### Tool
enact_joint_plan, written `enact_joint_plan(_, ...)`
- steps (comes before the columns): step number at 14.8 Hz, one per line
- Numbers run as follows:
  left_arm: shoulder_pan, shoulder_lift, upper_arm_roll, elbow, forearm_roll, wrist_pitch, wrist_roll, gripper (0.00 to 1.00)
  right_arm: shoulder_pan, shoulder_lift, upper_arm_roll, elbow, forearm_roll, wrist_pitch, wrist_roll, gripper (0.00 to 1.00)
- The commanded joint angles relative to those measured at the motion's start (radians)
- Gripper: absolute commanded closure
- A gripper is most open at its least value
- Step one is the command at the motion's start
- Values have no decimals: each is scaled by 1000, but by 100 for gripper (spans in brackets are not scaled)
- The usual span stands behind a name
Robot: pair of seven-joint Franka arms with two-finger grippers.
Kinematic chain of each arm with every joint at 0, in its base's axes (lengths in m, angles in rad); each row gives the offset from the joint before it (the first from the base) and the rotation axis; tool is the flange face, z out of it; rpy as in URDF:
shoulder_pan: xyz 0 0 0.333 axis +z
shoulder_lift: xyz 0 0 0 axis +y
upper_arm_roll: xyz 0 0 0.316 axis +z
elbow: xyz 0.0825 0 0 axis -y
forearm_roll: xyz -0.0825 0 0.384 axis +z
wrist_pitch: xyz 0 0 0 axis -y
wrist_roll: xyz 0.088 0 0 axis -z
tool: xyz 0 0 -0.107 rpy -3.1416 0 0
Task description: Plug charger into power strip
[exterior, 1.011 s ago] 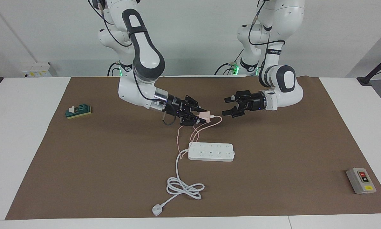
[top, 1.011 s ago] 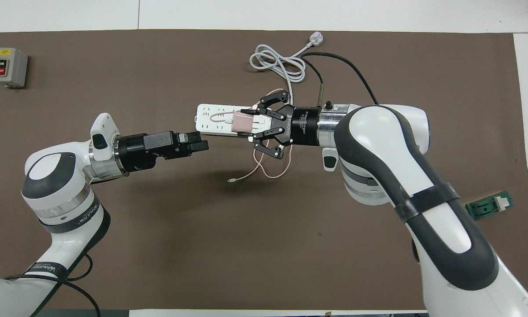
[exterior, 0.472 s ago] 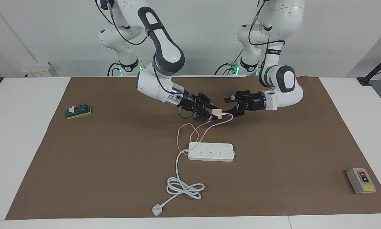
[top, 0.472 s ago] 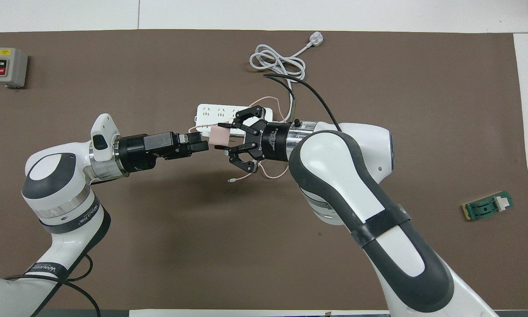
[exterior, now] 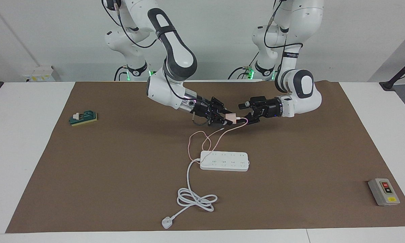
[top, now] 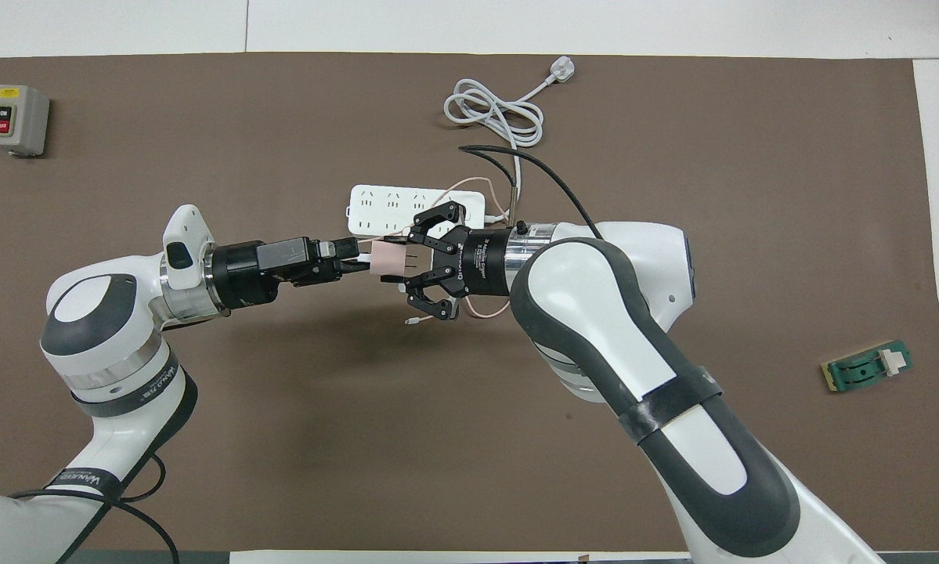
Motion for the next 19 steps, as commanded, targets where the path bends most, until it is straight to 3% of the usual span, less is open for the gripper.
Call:
enact_joint_plan(1, -18, -18, 16, -25, -7, 14, 21, 0, -5, -39, -1, -45, -47, -21, 8, 100)
enact_joint_plan(19, -54, -12, 16, -62, -7, 97, 136, 0, -15, -62, -2, -78, -84, -37, 3, 100)
